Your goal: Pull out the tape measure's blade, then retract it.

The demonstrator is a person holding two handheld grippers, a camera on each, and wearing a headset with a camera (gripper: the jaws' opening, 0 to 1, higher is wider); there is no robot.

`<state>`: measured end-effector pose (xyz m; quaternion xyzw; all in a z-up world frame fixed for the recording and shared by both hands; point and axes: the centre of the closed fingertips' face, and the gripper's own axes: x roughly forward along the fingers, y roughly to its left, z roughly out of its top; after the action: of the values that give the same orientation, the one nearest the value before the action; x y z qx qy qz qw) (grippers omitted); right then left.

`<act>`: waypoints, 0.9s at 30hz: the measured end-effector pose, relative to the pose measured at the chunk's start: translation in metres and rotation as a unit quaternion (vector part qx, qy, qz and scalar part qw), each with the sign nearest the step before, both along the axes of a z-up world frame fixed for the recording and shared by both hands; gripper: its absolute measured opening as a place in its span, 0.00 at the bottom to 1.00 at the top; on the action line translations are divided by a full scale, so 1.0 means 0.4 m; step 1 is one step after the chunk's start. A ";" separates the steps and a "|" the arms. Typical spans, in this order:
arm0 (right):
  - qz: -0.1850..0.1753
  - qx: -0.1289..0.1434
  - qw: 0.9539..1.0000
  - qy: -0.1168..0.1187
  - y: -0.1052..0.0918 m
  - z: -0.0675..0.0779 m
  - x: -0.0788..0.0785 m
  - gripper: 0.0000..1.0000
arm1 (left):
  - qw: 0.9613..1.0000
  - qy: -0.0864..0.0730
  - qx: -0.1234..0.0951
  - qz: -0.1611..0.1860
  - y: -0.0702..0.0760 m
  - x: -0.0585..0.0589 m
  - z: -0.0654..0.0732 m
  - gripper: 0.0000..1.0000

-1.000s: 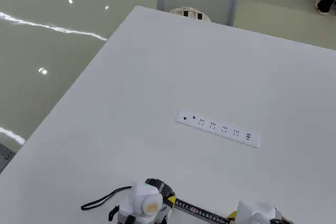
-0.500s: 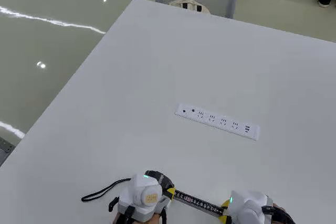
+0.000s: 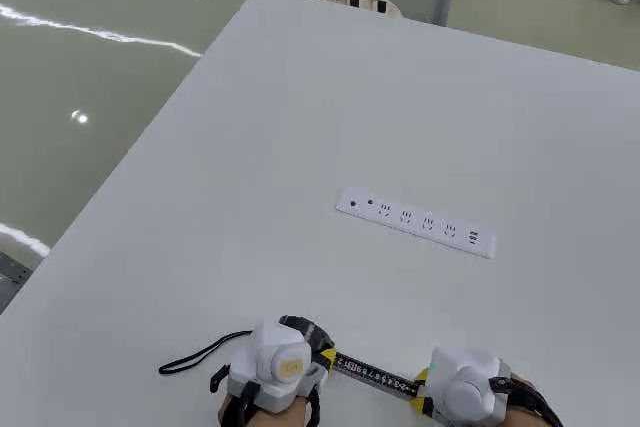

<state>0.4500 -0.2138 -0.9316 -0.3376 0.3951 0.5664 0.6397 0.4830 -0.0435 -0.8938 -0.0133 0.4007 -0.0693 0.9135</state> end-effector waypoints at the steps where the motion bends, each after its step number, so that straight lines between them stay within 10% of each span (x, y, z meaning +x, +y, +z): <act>1: 0.000 0.000 1.000 0.000 0.002 0.000 0.000 0.14 | 1.000 0.000 0.000 0.000 0.000 0.000 0.001 0.56; 27: 0.008 0.007 1.000 0.005 0.052 -0.001 0.007 0.13 | 1.000 0.003 0.006 -0.010 -0.003 -0.002 -0.007 0.56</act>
<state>0.4527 -0.1930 -0.9320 -0.3337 0.3918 0.5753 0.6357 0.4822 -0.0447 -0.8966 -0.0042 0.4037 -0.0766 0.9117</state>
